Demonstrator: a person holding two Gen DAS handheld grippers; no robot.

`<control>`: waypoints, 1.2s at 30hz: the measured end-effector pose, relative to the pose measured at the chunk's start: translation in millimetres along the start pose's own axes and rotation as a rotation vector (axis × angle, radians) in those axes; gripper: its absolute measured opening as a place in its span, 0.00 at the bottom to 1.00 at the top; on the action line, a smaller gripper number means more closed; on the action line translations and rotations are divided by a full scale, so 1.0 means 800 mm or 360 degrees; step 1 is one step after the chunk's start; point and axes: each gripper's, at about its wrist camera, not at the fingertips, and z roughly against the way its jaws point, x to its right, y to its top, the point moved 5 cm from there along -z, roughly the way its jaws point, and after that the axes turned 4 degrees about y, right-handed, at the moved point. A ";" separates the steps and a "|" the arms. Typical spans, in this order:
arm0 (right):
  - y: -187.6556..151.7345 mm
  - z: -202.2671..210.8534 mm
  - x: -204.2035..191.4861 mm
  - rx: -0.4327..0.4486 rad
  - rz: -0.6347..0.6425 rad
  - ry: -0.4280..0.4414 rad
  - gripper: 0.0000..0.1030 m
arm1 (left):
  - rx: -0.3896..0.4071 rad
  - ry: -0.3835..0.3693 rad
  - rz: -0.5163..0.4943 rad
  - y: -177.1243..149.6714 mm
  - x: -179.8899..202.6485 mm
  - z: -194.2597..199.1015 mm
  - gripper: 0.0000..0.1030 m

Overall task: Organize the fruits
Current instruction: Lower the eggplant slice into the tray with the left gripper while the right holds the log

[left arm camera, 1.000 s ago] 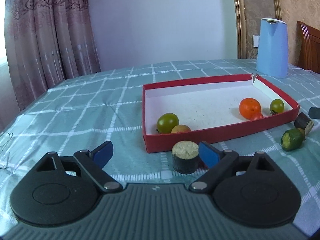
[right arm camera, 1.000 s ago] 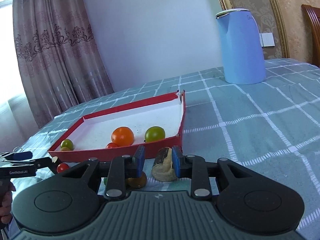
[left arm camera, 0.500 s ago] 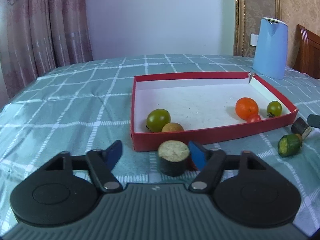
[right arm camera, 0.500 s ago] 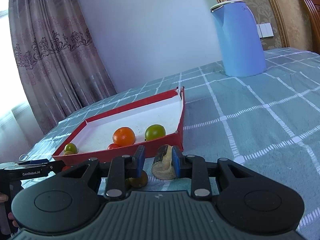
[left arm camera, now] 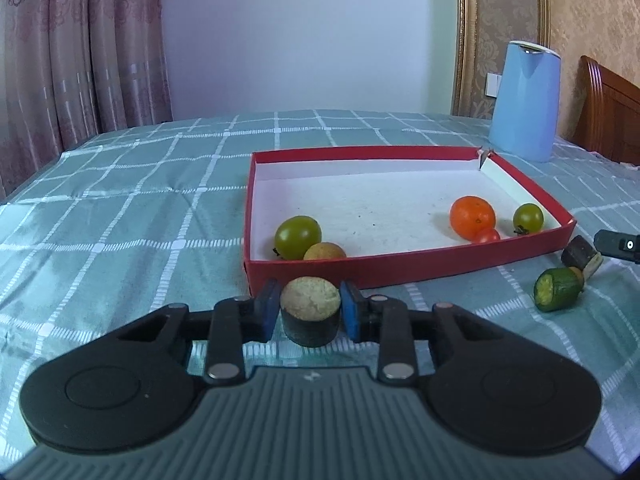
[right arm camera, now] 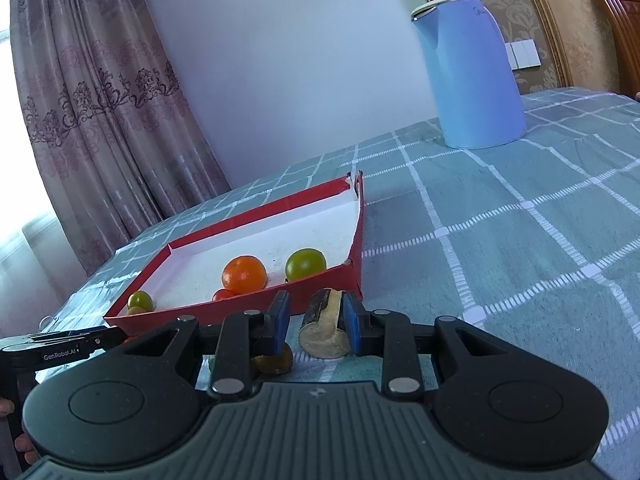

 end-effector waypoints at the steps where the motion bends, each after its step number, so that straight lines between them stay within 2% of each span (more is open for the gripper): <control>1: 0.000 0.000 -0.001 -0.0001 0.0004 -0.0002 0.27 | 0.0001 0.0003 0.0004 0.000 -0.001 0.001 0.29; 6: 0.000 0.000 -0.001 0.0007 0.0007 0.0000 0.27 | 0.0052 0.0036 0.0019 0.008 -0.005 0.016 0.29; 10: 0.000 -0.001 -0.001 0.0007 0.0010 0.0001 0.27 | 0.0134 0.0057 -0.0009 0.033 0.001 0.030 0.29; 17: 0.000 0.002 0.000 0.0024 -0.0008 0.0014 0.27 | 0.0212 0.0121 -0.0060 0.081 0.030 0.012 0.29; 23: 0.000 0.002 0.001 0.0022 -0.0017 0.0017 0.27 | 0.0180 0.0123 -0.0070 0.101 0.055 -0.031 0.29; 27: -0.001 0.002 0.001 0.0021 -0.0021 0.0015 0.27 | 0.0100 0.0165 -0.0080 0.089 0.059 -0.063 0.29; 31: 0.000 0.001 0.001 0.0013 -0.0015 0.0008 0.27 | 0.0062 0.0197 -0.0071 0.078 0.053 -0.073 0.29; 32: -0.001 0.001 0.001 0.0012 -0.0014 0.0007 0.27 | 0.0072 0.0211 -0.0069 0.077 0.051 -0.073 0.30; 34: -0.001 0.001 0.000 0.0012 -0.0015 0.0001 0.27 | 0.0092 0.0235 -0.0061 0.079 0.048 -0.070 0.44; 36: -0.001 0.001 0.001 0.0013 -0.0016 -0.0003 0.27 | 0.0125 0.0248 -0.0072 0.081 0.049 -0.067 0.49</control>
